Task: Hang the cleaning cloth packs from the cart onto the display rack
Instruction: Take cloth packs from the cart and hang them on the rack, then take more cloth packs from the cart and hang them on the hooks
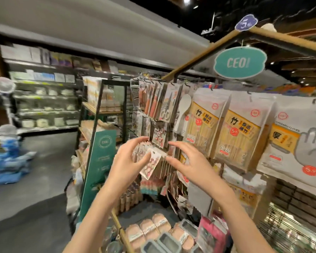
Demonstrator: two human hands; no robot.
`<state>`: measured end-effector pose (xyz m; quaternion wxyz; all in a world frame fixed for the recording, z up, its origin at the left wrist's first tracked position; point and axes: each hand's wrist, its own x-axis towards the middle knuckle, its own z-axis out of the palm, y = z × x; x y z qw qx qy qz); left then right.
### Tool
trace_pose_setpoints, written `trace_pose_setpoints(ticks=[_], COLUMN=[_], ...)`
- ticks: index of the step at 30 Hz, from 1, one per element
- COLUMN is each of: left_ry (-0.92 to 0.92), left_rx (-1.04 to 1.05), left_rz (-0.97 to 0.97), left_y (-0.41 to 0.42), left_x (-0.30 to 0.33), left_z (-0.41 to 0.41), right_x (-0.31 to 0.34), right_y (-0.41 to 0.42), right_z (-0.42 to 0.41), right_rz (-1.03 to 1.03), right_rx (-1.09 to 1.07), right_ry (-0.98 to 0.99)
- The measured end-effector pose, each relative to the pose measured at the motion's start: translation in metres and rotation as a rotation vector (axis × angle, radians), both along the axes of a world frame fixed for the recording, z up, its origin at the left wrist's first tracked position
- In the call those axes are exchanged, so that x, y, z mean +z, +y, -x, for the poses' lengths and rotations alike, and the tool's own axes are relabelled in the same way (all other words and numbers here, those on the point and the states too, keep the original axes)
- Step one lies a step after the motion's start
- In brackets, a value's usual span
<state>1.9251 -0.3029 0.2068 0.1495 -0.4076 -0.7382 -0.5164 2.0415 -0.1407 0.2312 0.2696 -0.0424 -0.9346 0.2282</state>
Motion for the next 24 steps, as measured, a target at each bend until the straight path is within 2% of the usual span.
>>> trace_pose_setpoints(ticks=[12,24], left_ry=[-0.004,-0.075], left_rx=[0.385,0.796], left_rz=[0.040,0.015], left_y=[-0.144,-0.322], left_x=[-0.020,-0.026], left_z=[-0.043,-0.089], right_x=[-0.018,-0.021], right_y=[-0.111,-0.291], right_z=[0.022,0.061], right_rz=[0.039,0.000], right_rx=[0.404,0.802], right_ry=[0.008,-0.006])
